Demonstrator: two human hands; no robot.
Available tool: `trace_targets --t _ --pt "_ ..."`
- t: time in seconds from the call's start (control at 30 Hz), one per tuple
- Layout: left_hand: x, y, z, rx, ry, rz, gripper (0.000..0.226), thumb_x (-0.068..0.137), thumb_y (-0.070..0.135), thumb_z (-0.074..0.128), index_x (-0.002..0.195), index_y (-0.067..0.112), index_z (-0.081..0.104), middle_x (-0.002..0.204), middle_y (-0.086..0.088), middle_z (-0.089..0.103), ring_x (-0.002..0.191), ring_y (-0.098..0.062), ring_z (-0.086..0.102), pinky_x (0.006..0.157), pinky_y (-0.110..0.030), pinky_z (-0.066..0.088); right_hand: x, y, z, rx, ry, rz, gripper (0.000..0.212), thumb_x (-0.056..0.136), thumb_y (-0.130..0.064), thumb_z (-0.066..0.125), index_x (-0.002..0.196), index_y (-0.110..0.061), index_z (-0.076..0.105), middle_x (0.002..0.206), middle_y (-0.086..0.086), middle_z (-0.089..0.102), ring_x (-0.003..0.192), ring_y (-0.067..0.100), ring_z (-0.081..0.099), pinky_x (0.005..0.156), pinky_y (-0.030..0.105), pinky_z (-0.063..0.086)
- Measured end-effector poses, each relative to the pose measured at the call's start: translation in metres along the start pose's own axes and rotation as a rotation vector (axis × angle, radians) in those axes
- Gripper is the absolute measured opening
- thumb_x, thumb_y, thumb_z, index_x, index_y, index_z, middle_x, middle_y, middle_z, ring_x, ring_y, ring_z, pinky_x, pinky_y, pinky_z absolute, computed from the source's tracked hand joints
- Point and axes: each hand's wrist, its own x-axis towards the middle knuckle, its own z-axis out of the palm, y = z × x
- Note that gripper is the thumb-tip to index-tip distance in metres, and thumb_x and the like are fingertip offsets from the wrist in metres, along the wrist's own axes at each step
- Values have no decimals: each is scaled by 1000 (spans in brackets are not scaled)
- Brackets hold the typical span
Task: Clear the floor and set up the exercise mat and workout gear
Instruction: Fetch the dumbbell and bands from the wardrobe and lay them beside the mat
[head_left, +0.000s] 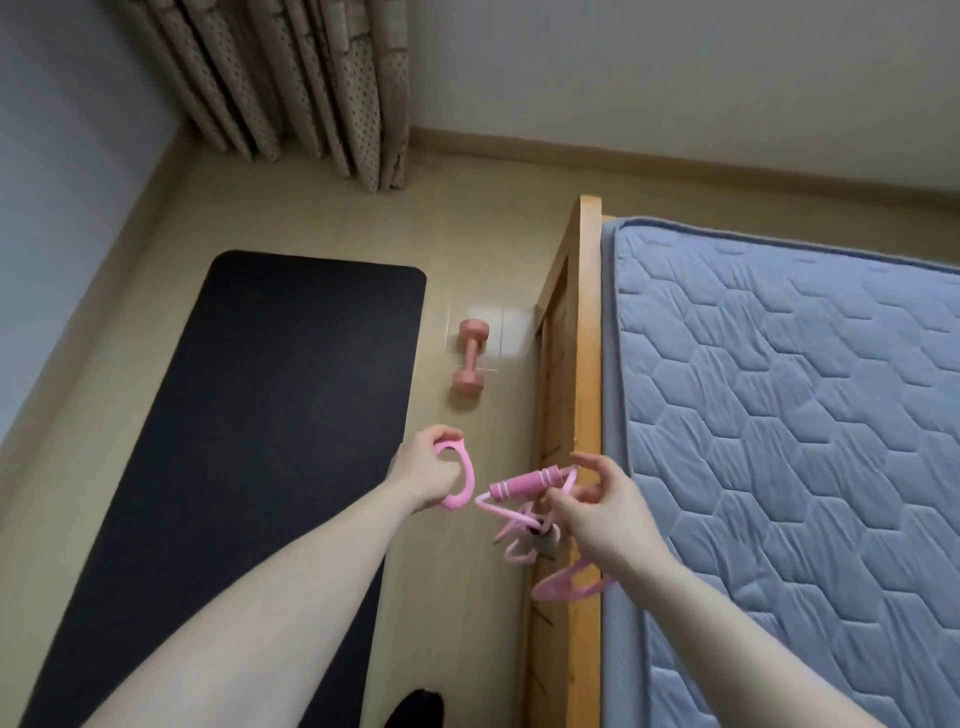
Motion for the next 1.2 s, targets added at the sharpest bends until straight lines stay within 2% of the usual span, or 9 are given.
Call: trace_targets --t 0.2,0.33,0.43,0.57,0.73,0.9,1.03,1.1,1.2 --pt "37 -31 17 -60 33 20 49 75 19 53 114 46 65 114 24 66 100 -14 68 86 -36 60 37 2 3 28 6 -43 38 92 -20 70 123 -37 55 81 -2 77 65 8 72 57 30 56" --pt "36 -70 35 -107 55 -10 58 78 5 48 117 44 65 124 33 61 102 -13 68 71 -28 58 56 16 16 -29 18 -61 40 93 -24 70 128 -35 54 81 -7 78 73 7 74 70 32 58" --pt "29 -110 60 -102 -6 -84 58 80 1 47 116 44 64 121 20 62 83 -15 67 59 -24 51 66 29 28 -39 1 -44 43 94 -23 69 133 -33 54 87 -7 78 81 9 75 75 40 62" --pt "11 -168 101 -123 -138 -189 57 85 -5 46 121 35 65 126 8 61 68 -14 62 49 -22 47 66 41 43 126 -75 32 44 97 -15 67 133 -33 51 99 -2 76 77 11 77 50 47 61" --pt "-13 -211 134 -153 -213 -291 46 93 -4 43 125 21 64 122 5 61 59 -19 64 49 -26 50 62 62 64 16 -49 -8 44 96 -21 67 135 -35 51 90 -10 76 74 16 77 68 48 64" --pt "-9 -259 144 -63 -216 -331 62 83 -11 36 127 25 61 142 1 57 108 -8 56 65 -6 46 51 88 87 24 -86 7 37 100 -16 64 130 -32 51 92 -1 76 72 18 78 56 49 63" --pt "-11 -283 143 -26 -295 -396 42 95 21 61 136 26 54 127 6 61 90 -1 58 63 -8 43 47 112 107 86 -125 81 45 99 -15 66 136 -32 48 98 3 73 75 24 78 47 48 61" --pt "-17 -290 135 13 -316 -448 39 91 21 62 129 28 56 115 9 64 90 -2 62 70 -13 50 41 119 114 55 -121 102 49 98 -17 67 139 -34 46 99 -3 73 71 24 78 47 46 61" --pt "-19 -286 119 39 -313 -468 50 86 14 58 134 28 58 122 3 66 100 -14 66 78 -20 52 30 125 117 89 -152 167 52 97 -21 69 139 -39 44 99 -5 74 70 27 78 48 51 61"
